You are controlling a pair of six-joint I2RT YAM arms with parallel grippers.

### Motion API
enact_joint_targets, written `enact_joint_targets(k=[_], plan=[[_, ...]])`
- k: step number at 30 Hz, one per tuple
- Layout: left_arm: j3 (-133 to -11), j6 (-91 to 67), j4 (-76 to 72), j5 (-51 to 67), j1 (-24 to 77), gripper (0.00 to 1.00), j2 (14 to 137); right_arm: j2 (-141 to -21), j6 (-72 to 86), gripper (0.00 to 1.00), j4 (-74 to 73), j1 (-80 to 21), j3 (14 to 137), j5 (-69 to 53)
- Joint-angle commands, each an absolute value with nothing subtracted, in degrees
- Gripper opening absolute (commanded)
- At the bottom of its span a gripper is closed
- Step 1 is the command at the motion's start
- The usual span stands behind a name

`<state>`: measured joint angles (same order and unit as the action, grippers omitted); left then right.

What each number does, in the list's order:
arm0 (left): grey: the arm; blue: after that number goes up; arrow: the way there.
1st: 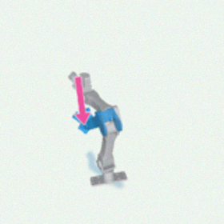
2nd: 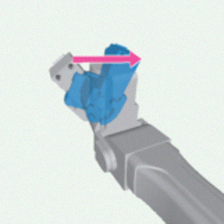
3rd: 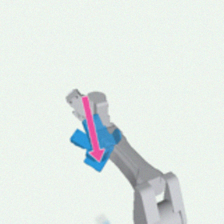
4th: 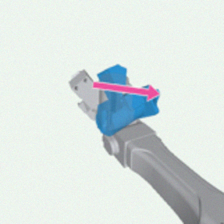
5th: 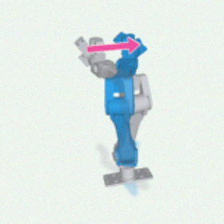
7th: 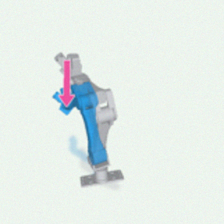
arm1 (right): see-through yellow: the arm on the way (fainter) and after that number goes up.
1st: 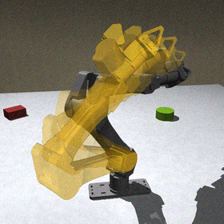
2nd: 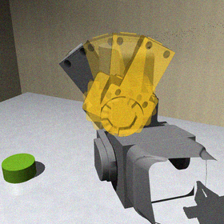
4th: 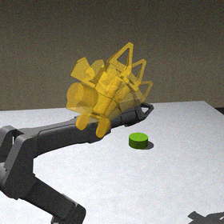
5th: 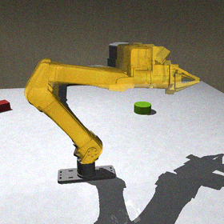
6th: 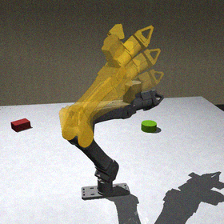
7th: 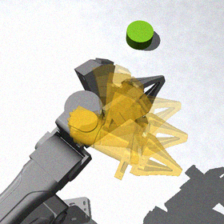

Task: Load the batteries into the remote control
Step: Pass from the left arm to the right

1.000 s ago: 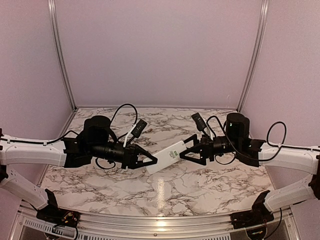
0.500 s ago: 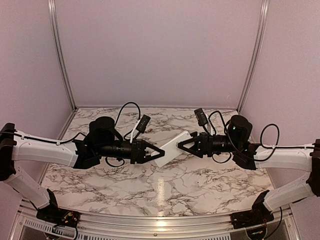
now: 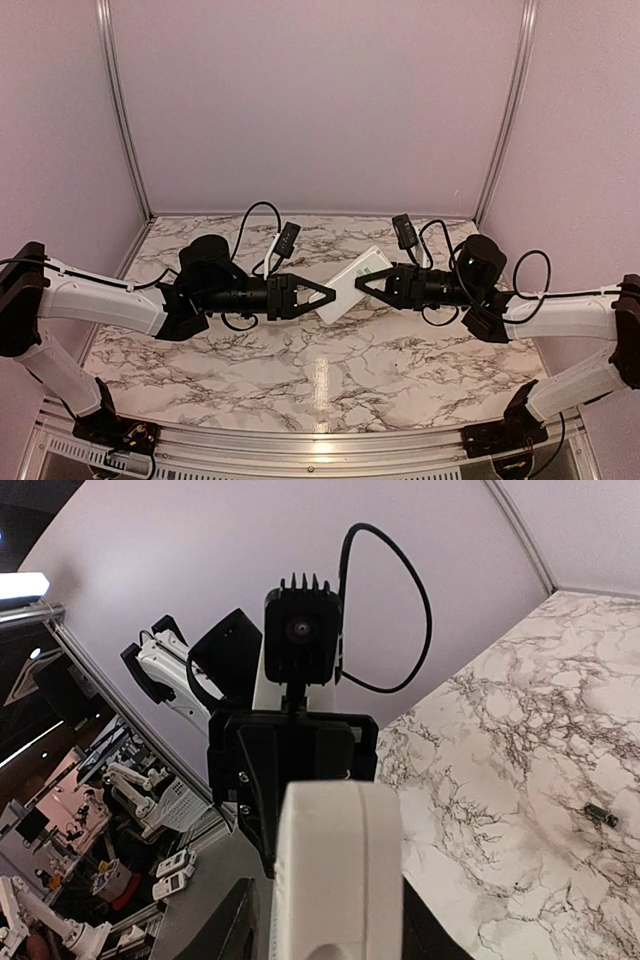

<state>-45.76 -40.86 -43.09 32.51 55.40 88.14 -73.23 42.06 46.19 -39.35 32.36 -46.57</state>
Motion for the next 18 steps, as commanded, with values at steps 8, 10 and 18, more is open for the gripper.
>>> enact_joint_targets(k=[8,10,18], plan=[[-45.19,-42.02,-44.93,32.12,54.78,0.41,89.03,-74.53,43.39,0.04,49.31,-38.94,32.96,-44.62],[-44.96,-42.4,-43.33,30.41,54.32,0.56,88.58,-74.19,42.84,0.0,48.51,-38.92,32.89,-43.59],[-47.33,-44.74,-35.64,24.57,53.88,0.71,91.1,-71.93,41.5,0.0,46.64,-38.85,32.09,-38.64]])
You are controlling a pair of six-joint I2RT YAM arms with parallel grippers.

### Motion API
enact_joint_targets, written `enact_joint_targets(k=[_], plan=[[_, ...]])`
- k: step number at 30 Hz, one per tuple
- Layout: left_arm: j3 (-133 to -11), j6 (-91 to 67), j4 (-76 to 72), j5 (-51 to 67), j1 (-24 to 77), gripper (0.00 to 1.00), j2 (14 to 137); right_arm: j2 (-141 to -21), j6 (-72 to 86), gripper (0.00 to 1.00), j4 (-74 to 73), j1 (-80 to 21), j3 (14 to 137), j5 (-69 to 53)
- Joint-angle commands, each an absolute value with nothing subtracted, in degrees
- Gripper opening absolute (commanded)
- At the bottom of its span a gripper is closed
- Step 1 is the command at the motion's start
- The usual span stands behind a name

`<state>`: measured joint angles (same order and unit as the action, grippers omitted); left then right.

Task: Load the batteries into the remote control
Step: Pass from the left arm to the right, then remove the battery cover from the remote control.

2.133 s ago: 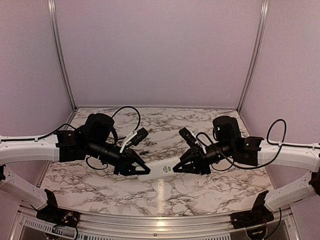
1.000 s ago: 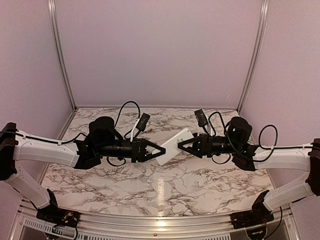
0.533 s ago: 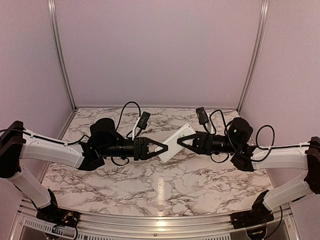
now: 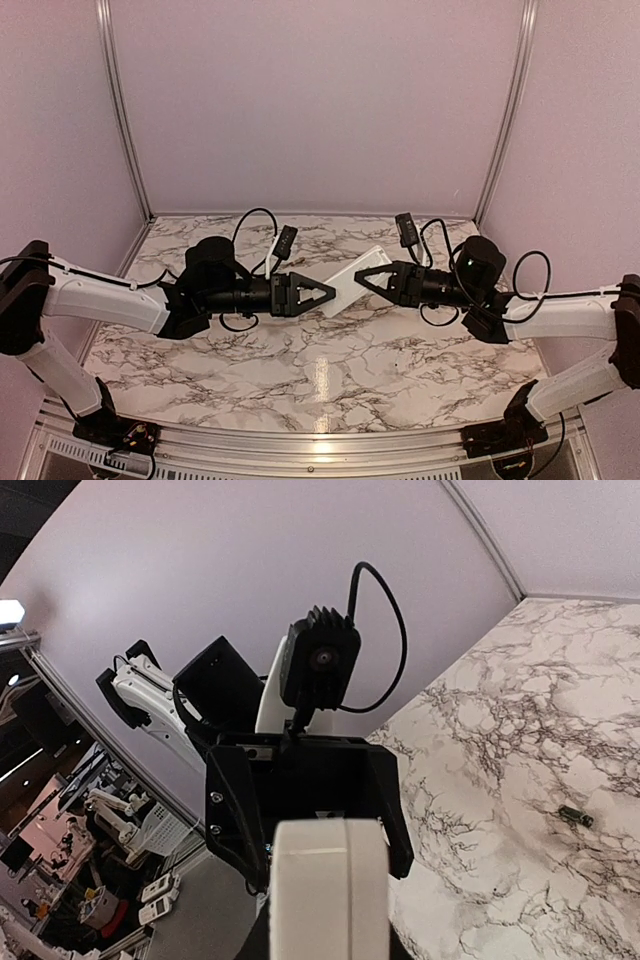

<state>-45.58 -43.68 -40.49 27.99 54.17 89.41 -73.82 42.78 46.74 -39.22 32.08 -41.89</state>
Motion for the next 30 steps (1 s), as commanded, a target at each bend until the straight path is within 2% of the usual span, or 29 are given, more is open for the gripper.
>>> enact_joint_targets(k=[1,4,12,24,28,30], plan=[[-47.49,-44.98,-35.65,24.45,53.88,0.7,91.59,-71.9,41.59,0.0,46.74,-38.85,31.99,-38.45],[-48.09,-46.36,-36.52,24.92,53.88,0.65,92.8,-72.02,41.85,0.0,46.58,-38.85,31.92,-37.9],[-50.3,-49.12,-35.17,24.54,53.88,0.43,95.65,-71.17,42.26,0.0,45.41,-38.85,31.09,-34.76],[-48.1,-46.8,-37.31,26.29,53.7,0.19,95.34,-69.0,42.57,0.0,45.22,-38.79,31.0,-35.25],[-48.25,-45.71,-38.49,28.1,53.7,0.18,95.01,-69.18,43.41,0.0,46.27,-38.76,31.03,-36.2],[-48.33,-45.97,-38.63,28.22,53.7,0.24,95.01,-69.27,43.5,0.0,46.35,-38.76,30.98,-36.3]])
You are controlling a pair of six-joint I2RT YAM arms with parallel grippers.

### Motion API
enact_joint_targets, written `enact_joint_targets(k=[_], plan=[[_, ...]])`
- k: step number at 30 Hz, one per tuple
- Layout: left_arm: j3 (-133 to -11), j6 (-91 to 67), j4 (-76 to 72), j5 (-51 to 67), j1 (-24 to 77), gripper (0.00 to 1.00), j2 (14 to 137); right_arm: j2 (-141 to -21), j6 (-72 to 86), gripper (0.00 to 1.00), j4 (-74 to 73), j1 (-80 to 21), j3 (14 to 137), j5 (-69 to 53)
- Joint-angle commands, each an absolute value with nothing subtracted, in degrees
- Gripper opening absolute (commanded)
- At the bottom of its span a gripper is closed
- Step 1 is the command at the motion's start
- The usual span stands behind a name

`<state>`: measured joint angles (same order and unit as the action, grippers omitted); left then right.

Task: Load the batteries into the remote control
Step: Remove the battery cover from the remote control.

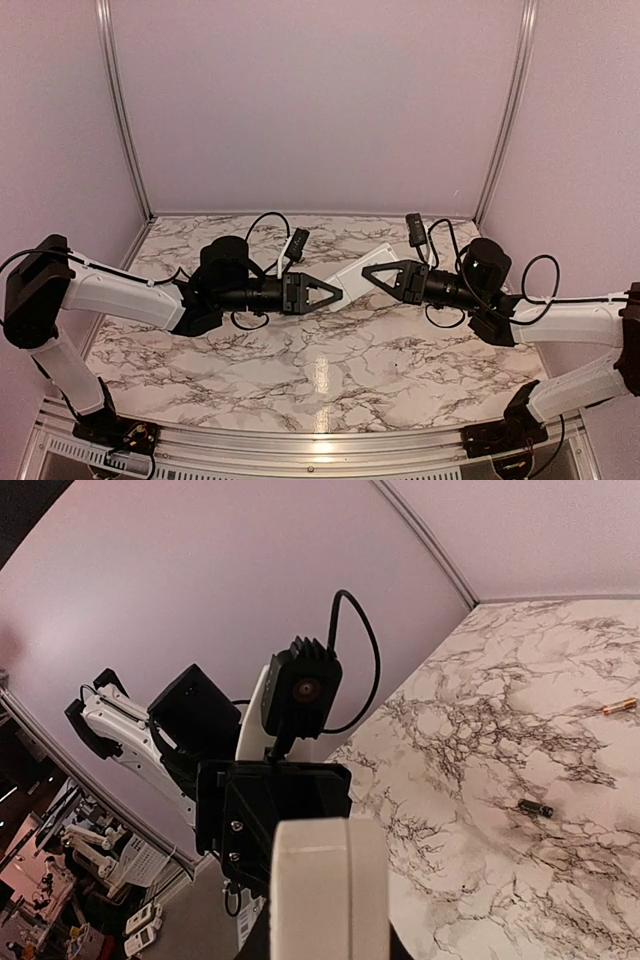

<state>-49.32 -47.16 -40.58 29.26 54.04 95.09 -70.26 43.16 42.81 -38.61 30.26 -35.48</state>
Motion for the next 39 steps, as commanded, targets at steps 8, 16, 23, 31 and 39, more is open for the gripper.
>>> enact_joint_targets(k=[8,16,23,31,39], plan=[[-49.29,-46.19,-33.64,23.73,53.25,0.45,94.95,-69.34,43.84,0.0,46.86,-38.76,30.76,-36.34],[-49.28,-47.15,-31.37,22.84,52.51,0.36,95.13,-68.58,42.63,0.0,44.92,-38.63,30.76,-35.48],[-50.65,-46.95,-28.78,21.9,52.38,0.25,95.95,-68.45,42.09,0.0,44.29,-38.58,30.93,-35.04],[-52.02,-46.9,-26.21,20.75,52.45,0.28,96.58,-67.63,41.32,0.0,42.03,-37.97,30.98,-33.4],[-52.64,-46.72,-25.64,20.69,52.32,0.26,96.75,-68.25,41.44,0.0,42.47,-37.98,31.0,-34.06]])
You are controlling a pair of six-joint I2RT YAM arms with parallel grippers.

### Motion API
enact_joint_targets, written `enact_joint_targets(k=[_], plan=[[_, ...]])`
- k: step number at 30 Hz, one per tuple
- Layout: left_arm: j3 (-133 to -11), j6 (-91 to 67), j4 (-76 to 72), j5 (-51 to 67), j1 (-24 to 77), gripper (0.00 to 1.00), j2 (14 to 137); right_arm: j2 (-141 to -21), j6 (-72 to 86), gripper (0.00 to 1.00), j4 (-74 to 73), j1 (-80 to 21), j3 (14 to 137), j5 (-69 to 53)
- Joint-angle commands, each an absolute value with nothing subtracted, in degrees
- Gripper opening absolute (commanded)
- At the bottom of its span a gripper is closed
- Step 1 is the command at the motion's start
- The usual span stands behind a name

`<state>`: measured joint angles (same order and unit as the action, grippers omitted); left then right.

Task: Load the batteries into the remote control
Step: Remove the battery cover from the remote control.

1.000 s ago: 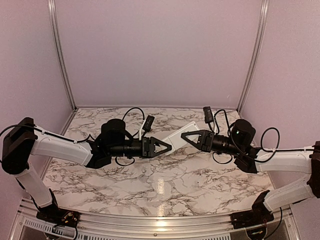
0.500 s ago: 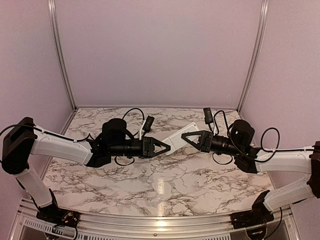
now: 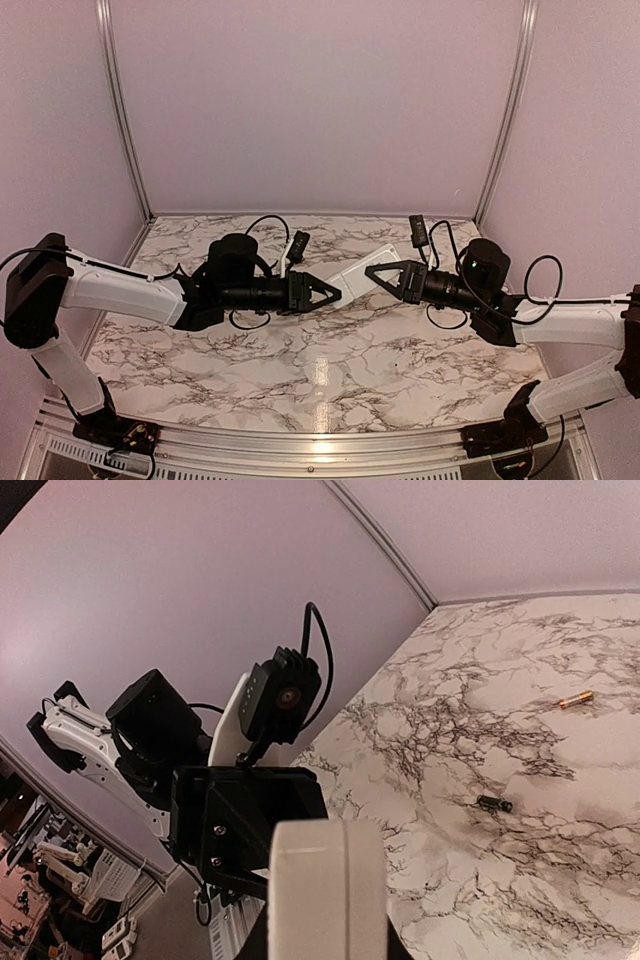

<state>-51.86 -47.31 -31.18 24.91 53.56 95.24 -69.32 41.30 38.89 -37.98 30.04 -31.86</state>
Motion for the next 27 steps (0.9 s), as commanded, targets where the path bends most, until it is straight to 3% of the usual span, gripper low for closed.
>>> enact_joint_targets(k=[1,13,27], plan=[[-52.65,-46.7,-25.58,20.76,52.35,0.25,96.75,-68.21,41.24,0.0,41.94,-37.96,31.09,-33.83],[-52.24,-46.12,-27.23,22.46,52.3,0.1,96.31,-66.98,38.55,0.0,34.65,-37.86,31.97,-28.54],[-50.63,-47.27,-33.31,25.19,52.31,0.05,96.12,-67.74,41.58,0.0,39.15,-36.03,30.37,-31.95]])
